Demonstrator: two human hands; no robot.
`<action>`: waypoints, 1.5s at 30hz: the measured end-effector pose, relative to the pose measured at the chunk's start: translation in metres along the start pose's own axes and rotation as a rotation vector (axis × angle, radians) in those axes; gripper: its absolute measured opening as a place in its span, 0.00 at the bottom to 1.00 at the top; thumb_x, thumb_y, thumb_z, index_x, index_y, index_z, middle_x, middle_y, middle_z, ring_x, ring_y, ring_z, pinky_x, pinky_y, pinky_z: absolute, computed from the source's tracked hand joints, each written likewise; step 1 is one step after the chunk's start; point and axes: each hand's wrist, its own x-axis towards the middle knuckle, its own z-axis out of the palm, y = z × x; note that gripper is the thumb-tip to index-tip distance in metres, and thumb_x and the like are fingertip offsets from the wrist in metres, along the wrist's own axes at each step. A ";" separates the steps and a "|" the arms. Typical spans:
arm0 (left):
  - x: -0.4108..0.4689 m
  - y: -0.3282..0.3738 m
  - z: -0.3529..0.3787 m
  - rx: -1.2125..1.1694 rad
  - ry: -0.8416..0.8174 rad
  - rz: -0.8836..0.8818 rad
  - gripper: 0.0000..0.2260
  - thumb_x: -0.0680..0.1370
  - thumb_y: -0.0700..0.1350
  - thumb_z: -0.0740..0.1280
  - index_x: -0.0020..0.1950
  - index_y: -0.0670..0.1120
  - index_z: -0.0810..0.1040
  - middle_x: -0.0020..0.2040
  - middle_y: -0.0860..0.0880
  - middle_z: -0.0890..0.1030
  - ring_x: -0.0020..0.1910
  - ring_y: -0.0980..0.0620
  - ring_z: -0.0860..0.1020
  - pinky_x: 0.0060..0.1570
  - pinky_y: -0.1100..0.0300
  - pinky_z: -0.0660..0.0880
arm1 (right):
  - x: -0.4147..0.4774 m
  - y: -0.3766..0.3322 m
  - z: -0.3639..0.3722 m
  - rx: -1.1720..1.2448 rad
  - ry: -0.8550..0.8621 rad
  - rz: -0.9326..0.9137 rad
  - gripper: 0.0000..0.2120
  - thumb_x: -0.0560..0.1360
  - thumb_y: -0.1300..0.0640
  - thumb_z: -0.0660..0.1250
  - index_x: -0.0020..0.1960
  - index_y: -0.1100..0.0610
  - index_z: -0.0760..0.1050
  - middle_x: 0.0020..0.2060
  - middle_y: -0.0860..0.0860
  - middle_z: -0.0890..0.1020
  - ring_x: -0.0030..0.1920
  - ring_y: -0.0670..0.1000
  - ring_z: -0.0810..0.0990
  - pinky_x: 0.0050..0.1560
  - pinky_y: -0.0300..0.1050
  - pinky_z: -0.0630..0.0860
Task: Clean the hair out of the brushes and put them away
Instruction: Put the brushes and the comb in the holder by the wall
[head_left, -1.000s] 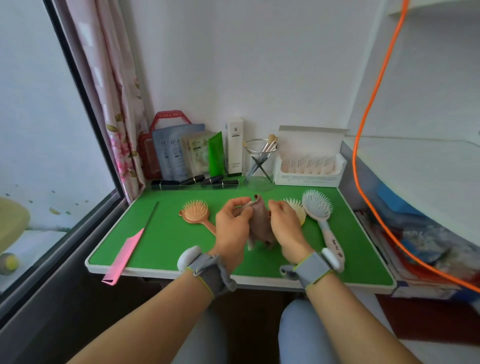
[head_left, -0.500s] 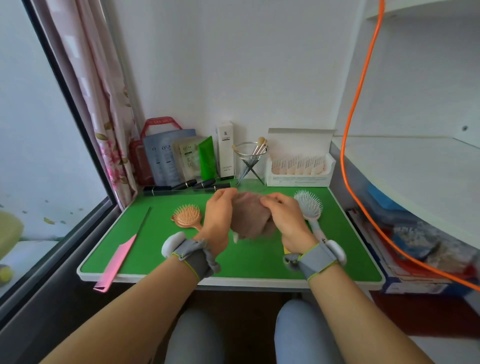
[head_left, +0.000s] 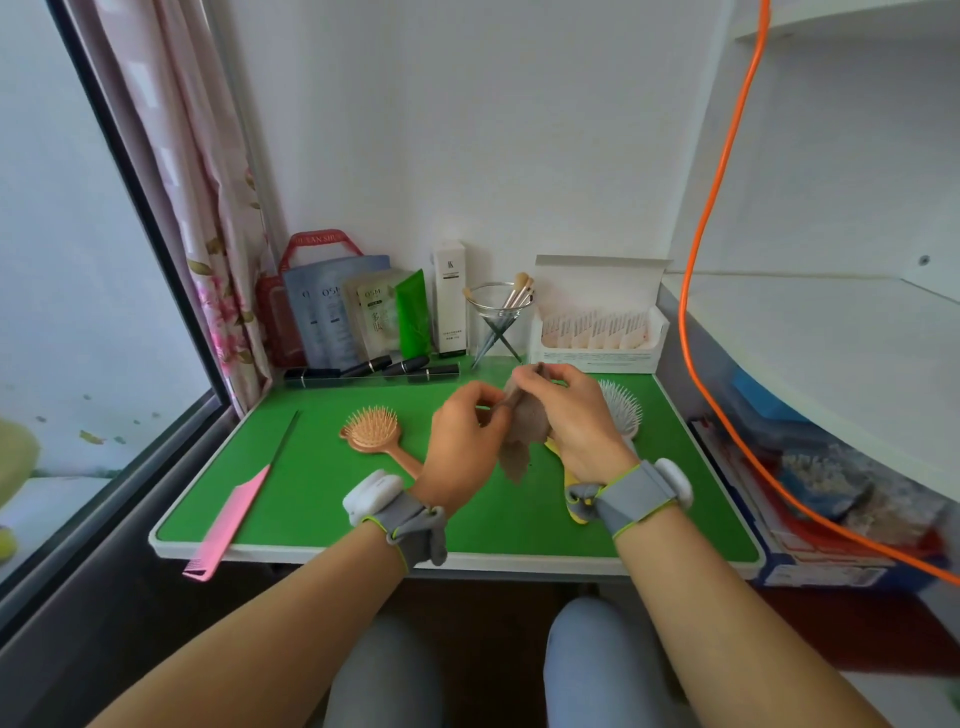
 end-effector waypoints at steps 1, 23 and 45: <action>0.002 -0.001 -0.001 -0.015 0.012 -0.017 0.03 0.78 0.42 0.66 0.44 0.47 0.77 0.37 0.51 0.81 0.32 0.60 0.76 0.30 0.67 0.71 | -0.001 0.000 -0.001 -0.022 -0.019 -0.005 0.14 0.70 0.56 0.74 0.54 0.57 0.77 0.49 0.60 0.83 0.49 0.60 0.82 0.53 0.58 0.78; 0.002 0.015 -0.009 0.084 0.063 0.124 0.03 0.76 0.41 0.66 0.47 0.45 0.78 0.43 0.49 0.81 0.44 0.51 0.78 0.47 0.55 0.75 | 0.011 -0.009 0.007 -0.318 0.068 -0.093 0.10 0.72 0.58 0.68 0.34 0.57 0.70 0.30 0.54 0.72 0.35 0.53 0.70 0.34 0.44 0.67; 0.000 0.035 0.007 -0.261 -0.042 -0.093 0.04 0.76 0.36 0.66 0.46 0.43 0.79 0.39 0.47 0.79 0.38 0.52 0.76 0.35 0.65 0.73 | -0.013 -0.020 -0.032 -0.147 0.049 0.031 0.13 0.76 0.58 0.56 0.50 0.62 0.77 0.47 0.59 0.79 0.45 0.56 0.75 0.44 0.51 0.72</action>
